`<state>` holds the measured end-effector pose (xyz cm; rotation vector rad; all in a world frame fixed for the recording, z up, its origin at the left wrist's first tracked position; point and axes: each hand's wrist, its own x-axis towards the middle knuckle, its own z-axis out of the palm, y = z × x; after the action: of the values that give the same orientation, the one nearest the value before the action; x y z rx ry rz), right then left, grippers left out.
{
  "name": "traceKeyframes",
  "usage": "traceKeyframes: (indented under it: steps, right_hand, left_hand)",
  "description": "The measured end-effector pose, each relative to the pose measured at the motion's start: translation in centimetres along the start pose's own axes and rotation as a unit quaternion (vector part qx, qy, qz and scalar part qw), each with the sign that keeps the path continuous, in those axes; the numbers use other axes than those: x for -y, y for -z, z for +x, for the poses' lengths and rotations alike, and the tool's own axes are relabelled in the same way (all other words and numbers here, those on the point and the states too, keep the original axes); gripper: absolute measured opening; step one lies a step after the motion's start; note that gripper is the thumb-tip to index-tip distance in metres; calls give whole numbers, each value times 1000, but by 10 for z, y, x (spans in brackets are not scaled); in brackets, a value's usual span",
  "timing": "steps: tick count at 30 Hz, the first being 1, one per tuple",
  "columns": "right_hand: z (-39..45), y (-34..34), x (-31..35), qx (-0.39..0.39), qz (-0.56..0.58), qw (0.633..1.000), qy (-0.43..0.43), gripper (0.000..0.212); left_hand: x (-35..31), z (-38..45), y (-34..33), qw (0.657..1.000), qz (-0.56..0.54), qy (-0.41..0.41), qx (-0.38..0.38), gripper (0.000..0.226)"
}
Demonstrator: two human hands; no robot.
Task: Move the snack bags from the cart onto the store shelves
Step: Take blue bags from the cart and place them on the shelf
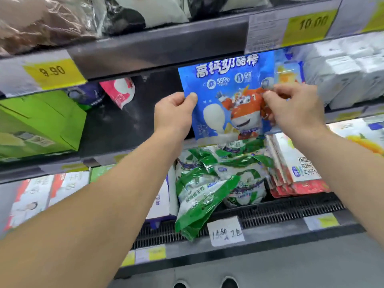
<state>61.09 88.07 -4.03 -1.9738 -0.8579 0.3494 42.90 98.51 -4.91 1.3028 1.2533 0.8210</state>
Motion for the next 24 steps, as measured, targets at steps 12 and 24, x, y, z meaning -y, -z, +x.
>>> traceKeyframes:
  steps: [12,24]
  right_hand:
    - [18,-24,-9,-3,176,978,-114,24]
    - [-44,-25,-15,94,72,991,-55,53]
  left_hand:
    - [3,5,-6,998,20,-43,28,23]
    - [22,-17,-4,999,-29,25,18,18]
